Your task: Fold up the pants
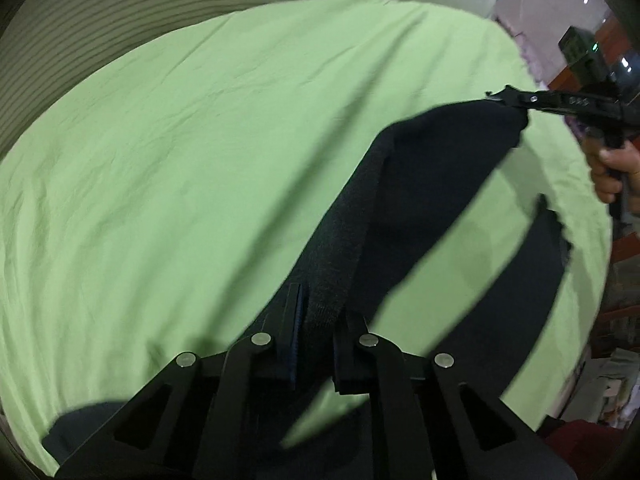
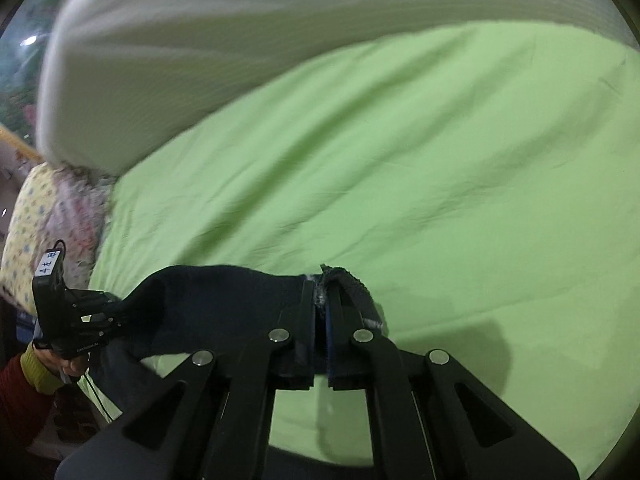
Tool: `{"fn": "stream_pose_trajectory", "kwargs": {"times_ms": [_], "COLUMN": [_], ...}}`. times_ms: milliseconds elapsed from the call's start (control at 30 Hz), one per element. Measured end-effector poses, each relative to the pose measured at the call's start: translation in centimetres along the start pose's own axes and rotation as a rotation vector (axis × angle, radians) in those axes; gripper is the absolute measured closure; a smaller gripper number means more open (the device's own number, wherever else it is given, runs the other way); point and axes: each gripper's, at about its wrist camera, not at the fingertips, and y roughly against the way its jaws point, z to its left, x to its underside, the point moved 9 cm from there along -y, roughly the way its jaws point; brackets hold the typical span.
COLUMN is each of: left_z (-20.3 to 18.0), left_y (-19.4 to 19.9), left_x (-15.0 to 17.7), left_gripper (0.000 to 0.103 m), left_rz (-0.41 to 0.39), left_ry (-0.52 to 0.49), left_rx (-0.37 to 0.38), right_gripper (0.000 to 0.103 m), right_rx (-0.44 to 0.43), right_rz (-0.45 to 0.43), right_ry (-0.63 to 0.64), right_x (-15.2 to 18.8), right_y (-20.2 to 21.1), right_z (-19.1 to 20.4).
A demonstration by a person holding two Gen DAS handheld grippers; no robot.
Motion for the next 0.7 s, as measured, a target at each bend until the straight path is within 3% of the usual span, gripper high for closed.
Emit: {"fn": "stream_pose_trajectory", "kwargs": {"times_ms": [333,700], "left_z": [-5.2,-9.7], "left_y": [3.7,3.1], "left_x": [7.2,13.5], "left_gripper": [0.097,0.097], "left_rz": [-0.093,-0.088], "left_ry": [0.094,0.073], "left_rx": [0.096,0.075], "right_gripper": [0.099,0.099], "right_rx": [-0.008,0.018], "right_rz": [-0.062,-0.119], "right_ry": [0.029,0.055], "right_x": [5.7,11.0], "right_y": [2.9,5.6], "right_z": [-0.7,-1.4]}}
